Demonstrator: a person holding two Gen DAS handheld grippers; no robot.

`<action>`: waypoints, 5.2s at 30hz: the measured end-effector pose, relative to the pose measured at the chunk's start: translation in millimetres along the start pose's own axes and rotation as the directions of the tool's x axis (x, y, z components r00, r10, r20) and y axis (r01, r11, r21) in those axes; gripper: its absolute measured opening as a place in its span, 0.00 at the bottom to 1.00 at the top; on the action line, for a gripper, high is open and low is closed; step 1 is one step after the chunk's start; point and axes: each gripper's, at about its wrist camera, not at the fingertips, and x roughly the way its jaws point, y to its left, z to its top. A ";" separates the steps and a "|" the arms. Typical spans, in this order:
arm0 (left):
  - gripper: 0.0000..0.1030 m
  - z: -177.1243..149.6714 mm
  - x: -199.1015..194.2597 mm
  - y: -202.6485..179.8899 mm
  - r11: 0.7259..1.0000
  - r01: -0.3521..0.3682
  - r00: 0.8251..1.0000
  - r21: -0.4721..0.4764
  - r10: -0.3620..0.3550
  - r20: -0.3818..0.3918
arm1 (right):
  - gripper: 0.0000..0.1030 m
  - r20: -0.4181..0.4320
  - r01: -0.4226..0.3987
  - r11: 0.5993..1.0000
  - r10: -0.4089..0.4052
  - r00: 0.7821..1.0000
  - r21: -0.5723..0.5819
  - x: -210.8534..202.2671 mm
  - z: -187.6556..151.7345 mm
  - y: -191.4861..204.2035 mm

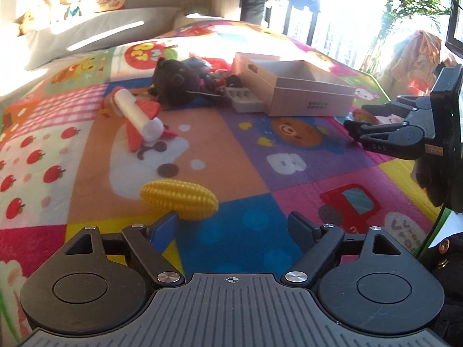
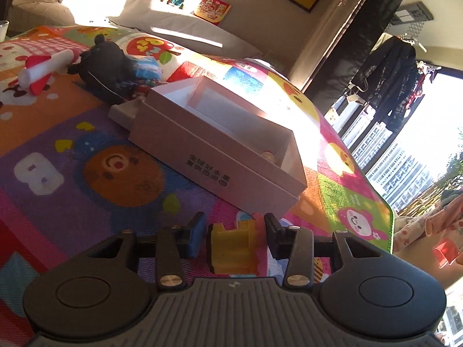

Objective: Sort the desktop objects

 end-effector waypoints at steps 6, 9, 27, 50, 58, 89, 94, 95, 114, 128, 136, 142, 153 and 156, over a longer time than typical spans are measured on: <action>0.93 3.1 10.3 -8.3 0.999 -0.043 0.999 0.009 0.043 0.024 | 0.54 0.020 -0.067 0.998 0.068 0.998 -0.014 -6.3 2.2 20.0; 0.93 0.6 7.2 -2.7 0.998 -0.055 0.998 -0.015 0.056 0.019 | 0.58 0.030 -0.078 0.997 0.078 0.997 -0.006 -8.9 0.7 20.7; 0.94 32.3 52.9 28.4 0.988 -0.135 0.990 -0.074 0.137 0.021 | 0.98 0.080 -0.092 0.983 0.080 0.994 0.156 -43.9 -18.9 -10.7; 1.00 28.0 39.5 26.6 0.986 -0.137 0.986 -0.094 0.127 -0.106 | 1.00 -0.093 -0.260 0.877 0.322 0.942 0.403 -10.4 -44.0 -24.0; 1.00 18.0 30.0 4.3 0.997 -0.031 0.997 -0.075 0.026 -0.069 | 1.00 -0.090 -0.262 0.876 0.323 0.942 0.405 -10.2 -43.9 -25.4; 0.65 -18.5 -17.0 19.6 0.993 -0.107 0.993 0.041 0.109 -0.034 | 1.00 -0.088 -0.261 0.877 0.321 0.943 0.404 -10.5 -44.5 -25.2; 0.42 -9.1 -7.1 20.6 0.993 -0.115 0.993 0.024 0.115 -0.017 | 1.00 -0.087 -0.261 0.877 0.321 0.943 0.404 -10.7 -44.6 -25.1; 0.35 -6.8 -5.4 19.8 0.993 -0.112 0.993 0.026 0.113 -0.017 | 1.00 -0.088 -0.261 0.877 0.322 0.943 0.404 -10.7 -44.6 -25.2; 0.33 15.9 9.0 -39.5 0.990 0.076 0.997 0.119 -0.079 0.022 | 0.55 -0.098 -0.185 0.919 0.232 0.968 0.349 13.7 3.1 -33.8; 0.33 93.2 13.6 -89.6 0.946 0.109 0.964 0.306 -0.176 0.198 | 0.54 0.078 -0.281 0.907 0.270 0.960 0.312 -90.8 25.5 -93.5; 0.36 210.0 76.9 -93.5 0.946 0.136 0.922 0.294 -0.230 0.313 | 0.54 0.175 -0.222 0.899 0.167 0.970 0.377 -55.5 82.9 -144.4; 0.91 224.7 101.3 -53.3 0.982 0.133 0.930 0.130 -0.169 0.325 | 0.87 0.176 -0.137 0.876 0.061 0.982 0.462 14.3 105.9 -163.5; 0.97 109.5 113.0 16.1 0.998 -0.041 0.988 -0.054 0.048 0.149 | 0.96 0.091 -0.183 0.944 0.164 0.982 0.275 35.5 72.7 -81.2; 0.98 101.2 110.2 28.0 0.992 -0.117 0.979 -0.054 0.124 0.164 | 0.96 0.120 -0.228 0.955 0.208 0.971 0.188 23.7 85.1 -51.3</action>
